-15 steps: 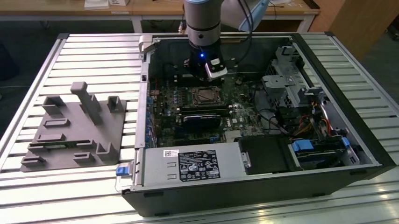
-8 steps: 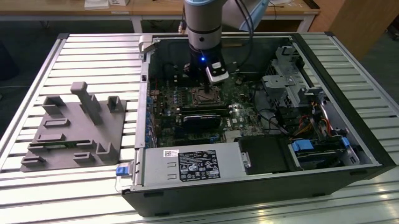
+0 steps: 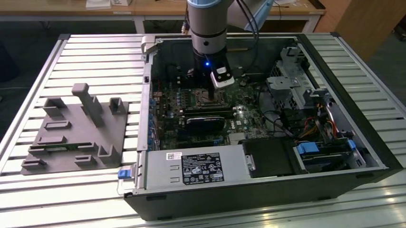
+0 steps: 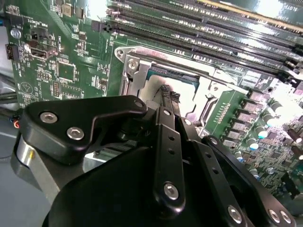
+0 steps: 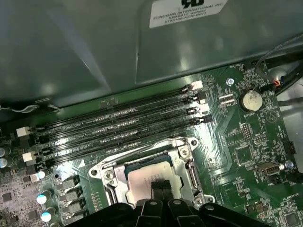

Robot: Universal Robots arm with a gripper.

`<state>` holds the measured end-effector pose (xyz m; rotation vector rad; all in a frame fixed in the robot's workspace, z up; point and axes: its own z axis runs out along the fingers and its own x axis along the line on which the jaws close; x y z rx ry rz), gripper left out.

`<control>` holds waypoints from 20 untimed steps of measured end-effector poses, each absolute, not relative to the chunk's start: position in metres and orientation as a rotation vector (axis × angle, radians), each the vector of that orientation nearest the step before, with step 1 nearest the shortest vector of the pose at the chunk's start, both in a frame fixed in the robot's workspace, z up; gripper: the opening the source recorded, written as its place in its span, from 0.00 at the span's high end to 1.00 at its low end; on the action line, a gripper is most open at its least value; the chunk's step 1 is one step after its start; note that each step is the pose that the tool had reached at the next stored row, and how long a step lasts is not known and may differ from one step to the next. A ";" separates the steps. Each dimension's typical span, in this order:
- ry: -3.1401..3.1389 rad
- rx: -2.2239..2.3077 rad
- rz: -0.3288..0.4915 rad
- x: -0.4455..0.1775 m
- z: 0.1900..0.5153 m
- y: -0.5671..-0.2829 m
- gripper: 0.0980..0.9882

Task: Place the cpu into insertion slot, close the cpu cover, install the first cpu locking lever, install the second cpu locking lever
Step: 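Install the first cpu locking lever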

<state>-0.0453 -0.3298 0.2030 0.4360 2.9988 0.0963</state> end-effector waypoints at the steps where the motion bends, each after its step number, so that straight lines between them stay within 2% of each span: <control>1: 2.999 0.436 0.096 -0.045 0.203 -0.330 0.99; 20: 3.002 0.411 0.098 -0.045 0.228 -0.330 0.99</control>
